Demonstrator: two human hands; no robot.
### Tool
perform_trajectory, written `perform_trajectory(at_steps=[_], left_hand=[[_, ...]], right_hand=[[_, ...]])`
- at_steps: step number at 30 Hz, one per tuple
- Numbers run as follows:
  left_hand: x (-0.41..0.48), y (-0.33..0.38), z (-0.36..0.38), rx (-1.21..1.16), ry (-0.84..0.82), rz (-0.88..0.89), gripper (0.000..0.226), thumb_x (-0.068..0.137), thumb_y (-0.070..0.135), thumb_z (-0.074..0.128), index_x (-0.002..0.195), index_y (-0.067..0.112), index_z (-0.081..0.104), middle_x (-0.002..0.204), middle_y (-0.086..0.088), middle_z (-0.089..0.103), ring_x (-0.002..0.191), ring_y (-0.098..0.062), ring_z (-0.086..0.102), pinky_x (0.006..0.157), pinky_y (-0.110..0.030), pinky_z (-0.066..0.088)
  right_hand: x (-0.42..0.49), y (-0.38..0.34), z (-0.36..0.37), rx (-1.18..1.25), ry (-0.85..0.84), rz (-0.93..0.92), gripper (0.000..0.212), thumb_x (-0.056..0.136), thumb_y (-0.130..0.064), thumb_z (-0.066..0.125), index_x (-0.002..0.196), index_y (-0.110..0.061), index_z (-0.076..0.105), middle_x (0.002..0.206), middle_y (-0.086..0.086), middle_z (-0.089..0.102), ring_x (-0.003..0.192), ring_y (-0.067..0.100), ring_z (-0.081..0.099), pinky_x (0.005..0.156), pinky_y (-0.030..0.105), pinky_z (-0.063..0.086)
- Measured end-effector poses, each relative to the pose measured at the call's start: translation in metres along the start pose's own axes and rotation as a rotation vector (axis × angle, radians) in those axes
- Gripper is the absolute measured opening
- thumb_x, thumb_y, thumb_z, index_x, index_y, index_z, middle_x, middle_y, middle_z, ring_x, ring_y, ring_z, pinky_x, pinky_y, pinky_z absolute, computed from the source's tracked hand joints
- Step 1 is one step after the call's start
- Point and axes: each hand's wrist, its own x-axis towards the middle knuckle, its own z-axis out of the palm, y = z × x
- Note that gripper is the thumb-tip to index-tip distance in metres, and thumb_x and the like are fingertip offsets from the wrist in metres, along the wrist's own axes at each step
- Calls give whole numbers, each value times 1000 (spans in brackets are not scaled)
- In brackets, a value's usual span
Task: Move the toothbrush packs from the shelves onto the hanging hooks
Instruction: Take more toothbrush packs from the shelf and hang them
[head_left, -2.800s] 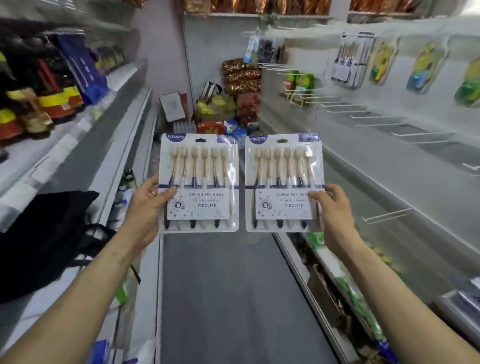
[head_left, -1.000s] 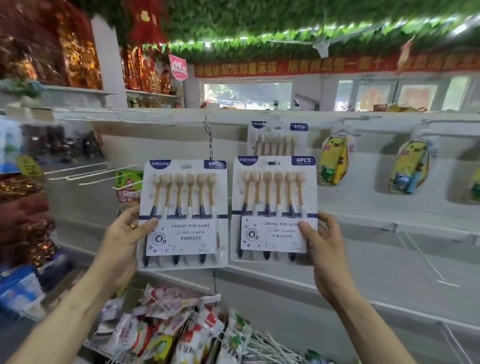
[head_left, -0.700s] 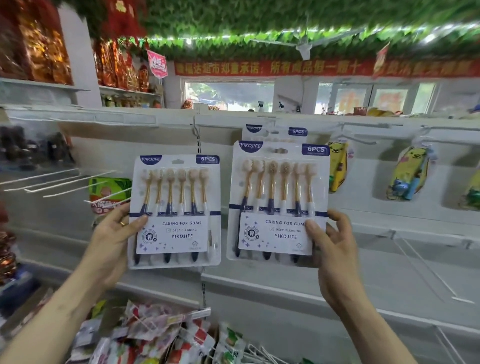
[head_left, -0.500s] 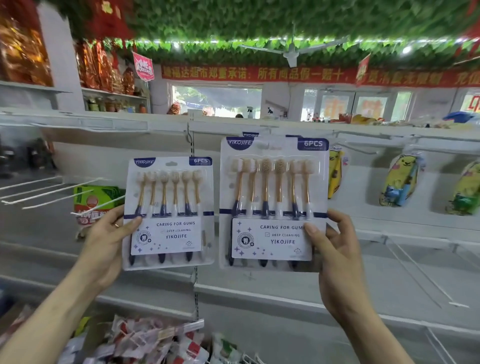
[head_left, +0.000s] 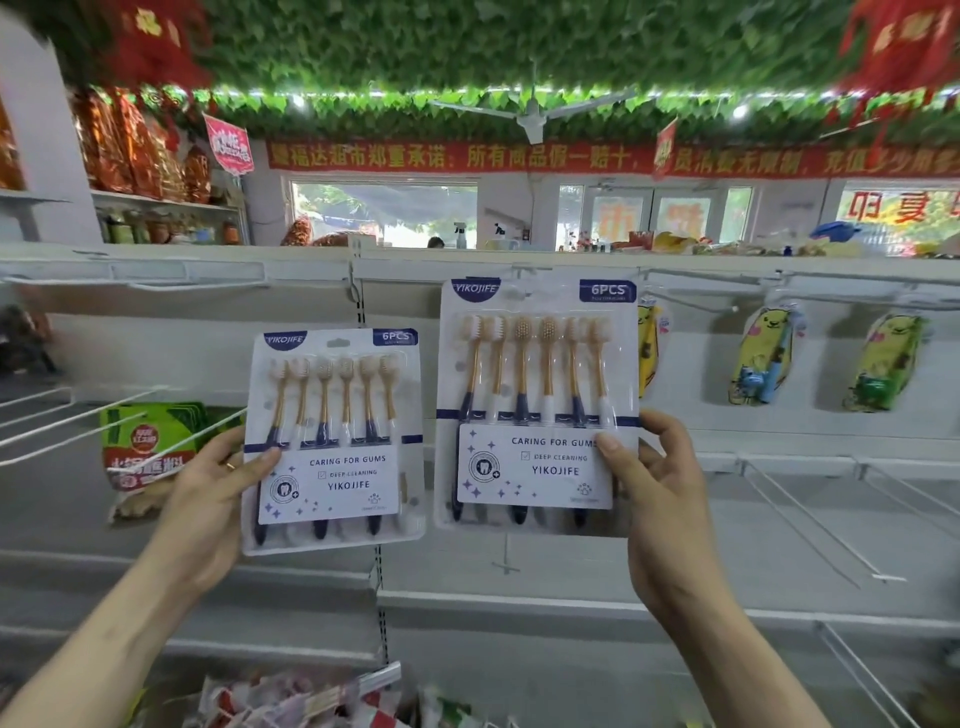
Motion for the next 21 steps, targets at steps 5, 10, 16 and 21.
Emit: perform_trajectory(at_steps=[5, 10, 16, 21], left_hand=[[2, -1, 0, 3, -12, -9, 59, 86, 4, 66, 143, 6, 55, 131, -23, 68, 101, -28, 76, 88, -43, 63], [4, -3, 1, 11, -19, -17, 59, 84, 6, 67, 142, 5, 55, 127, -20, 70, 100, -27, 76, 85, -41, 64], [4, -3, 0, 27, -11, -12, 60, 84, 6, 67, 144, 7, 56, 124, -18, 72, 98, -25, 77, 87, -41, 63], [-2, 6, -4, 39, 25, -6, 48, 94, -3, 60, 141, 8, 57, 117, -13, 73, 94, -21, 77, 84, -37, 64]], right_hand=[[2, -2, 5, -16, 11, -1, 24, 103, -15, 64, 124, -24, 57, 103, 6, 80, 94, 24, 79, 71, 41, 66], [7, -1, 7, -42, 16, 4, 23, 103, -18, 64, 123, -26, 57, 102, 1, 80, 93, 20, 79, 71, 44, 67], [28, 17, 8, -37, 29, 14, 25, 103, -16, 65, 125, -24, 57, 103, -1, 80, 91, 15, 78, 63, 29, 62], [69, 45, 14, -41, 51, 42, 29, 103, -18, 67, 128, -23, 55, 104, 0, 81, 93, 14, 78, 65, 25, 60]])
